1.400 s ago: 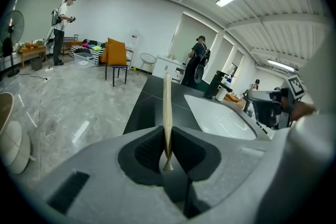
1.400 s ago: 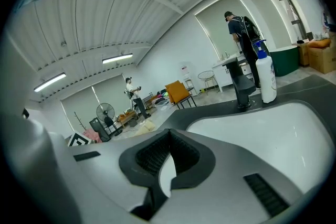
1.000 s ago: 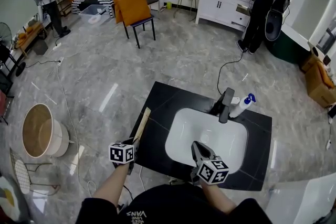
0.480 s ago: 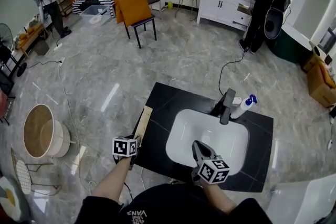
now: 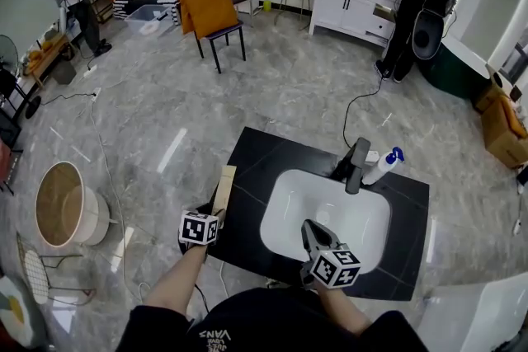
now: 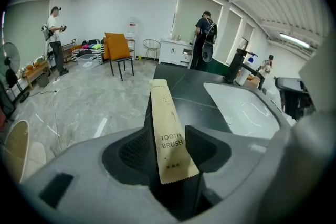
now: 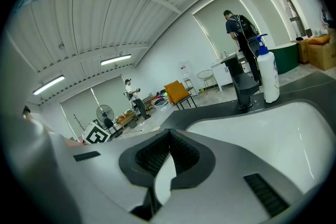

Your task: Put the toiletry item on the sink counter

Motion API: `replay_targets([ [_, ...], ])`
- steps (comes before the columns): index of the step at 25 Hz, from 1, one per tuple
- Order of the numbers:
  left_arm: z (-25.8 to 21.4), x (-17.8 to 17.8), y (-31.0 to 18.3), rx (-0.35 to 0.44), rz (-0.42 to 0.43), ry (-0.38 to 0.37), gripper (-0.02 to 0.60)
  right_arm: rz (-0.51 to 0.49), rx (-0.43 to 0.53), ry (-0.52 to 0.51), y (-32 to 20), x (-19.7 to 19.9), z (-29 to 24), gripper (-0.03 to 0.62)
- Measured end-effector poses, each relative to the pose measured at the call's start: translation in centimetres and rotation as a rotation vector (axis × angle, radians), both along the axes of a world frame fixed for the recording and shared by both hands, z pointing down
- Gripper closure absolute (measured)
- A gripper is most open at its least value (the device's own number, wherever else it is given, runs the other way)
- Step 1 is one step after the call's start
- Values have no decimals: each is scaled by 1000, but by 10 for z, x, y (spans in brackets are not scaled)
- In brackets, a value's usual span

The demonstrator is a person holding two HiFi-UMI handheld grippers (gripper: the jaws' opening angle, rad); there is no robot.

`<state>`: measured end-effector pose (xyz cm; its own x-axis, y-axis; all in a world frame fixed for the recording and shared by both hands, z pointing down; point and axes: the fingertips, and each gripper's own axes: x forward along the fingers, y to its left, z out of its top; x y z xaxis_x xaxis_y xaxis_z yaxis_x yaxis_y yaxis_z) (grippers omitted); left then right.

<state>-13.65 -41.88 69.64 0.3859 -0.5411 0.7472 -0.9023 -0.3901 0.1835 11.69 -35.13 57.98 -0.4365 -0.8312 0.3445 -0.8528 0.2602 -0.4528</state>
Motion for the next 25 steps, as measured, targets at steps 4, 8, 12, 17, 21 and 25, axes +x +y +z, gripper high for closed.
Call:
replay_targets([
  [4, 0, 3, 1, 20, 38, -20, 346, 5, 2, 6, 3, 1, -1, 594],
  [8, 8, 11, 7, 3, 132, -80, 336, 14, 1, 10, 8, 5, -3, 594],
  [12, 12, 16, 11, 13, 213, -150, 337, 25, -2, 15, 15, 8, -2, 594],
  [17, 10, 16, 15, 28, 224, -158, 337, 36, -3, 16, 25, 11, -3, 594],
  [21, 2, 14, 18, 52, 217, -153, 337, 38, -1, 14, 33, 8, -4, 594],
  [25, -10, 14, 27, 94, 212, -143, 353, 32, 2, 12, 46, 4, -6, 594],
])
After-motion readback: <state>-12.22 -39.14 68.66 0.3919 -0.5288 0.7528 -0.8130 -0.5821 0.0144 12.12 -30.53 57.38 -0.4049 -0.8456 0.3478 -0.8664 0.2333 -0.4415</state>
